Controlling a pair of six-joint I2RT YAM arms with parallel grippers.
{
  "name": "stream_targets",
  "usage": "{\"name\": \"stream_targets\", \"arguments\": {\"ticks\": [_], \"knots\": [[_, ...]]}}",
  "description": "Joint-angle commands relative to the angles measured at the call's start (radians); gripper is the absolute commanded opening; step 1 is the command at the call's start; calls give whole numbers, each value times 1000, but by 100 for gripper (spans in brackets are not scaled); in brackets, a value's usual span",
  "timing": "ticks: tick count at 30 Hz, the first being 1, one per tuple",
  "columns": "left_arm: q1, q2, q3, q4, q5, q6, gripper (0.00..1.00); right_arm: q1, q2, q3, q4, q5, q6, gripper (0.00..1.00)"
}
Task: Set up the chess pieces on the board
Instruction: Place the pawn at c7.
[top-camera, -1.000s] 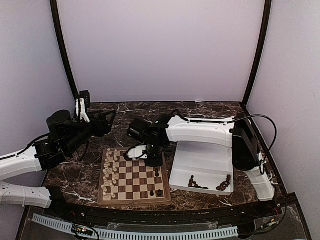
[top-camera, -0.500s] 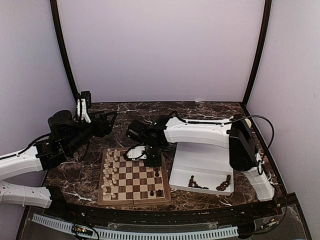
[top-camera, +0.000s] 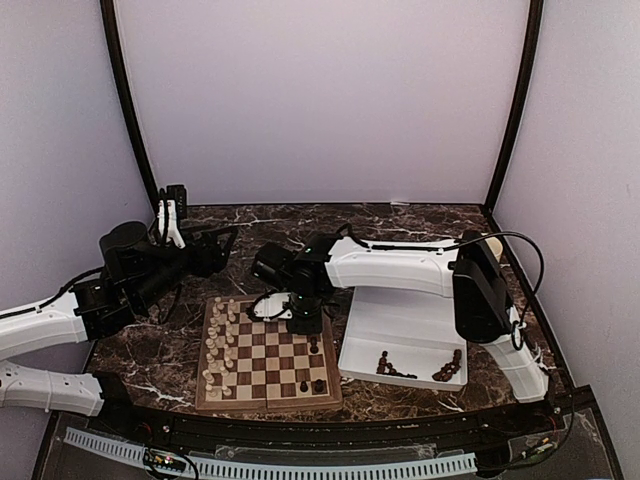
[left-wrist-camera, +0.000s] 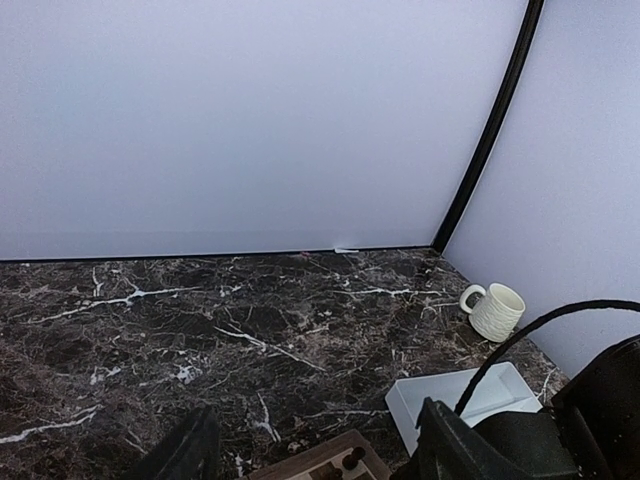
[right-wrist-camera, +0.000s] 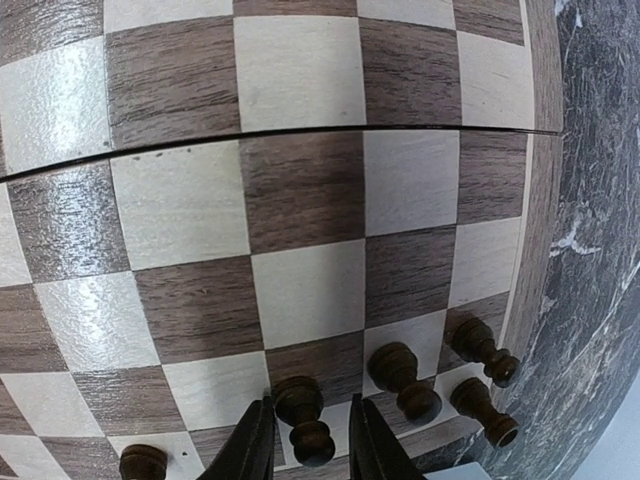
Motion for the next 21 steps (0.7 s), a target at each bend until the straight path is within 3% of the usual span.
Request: {"name": "stream_targets", "arguments": {"ticks": [1,21], "knots": [[4,-4,-16,22,8,-2,70,6,0,23,19,6,12,27],[4,-8,-26,21,17,-14,70,15,17,46,11,-15,13,17]]}}
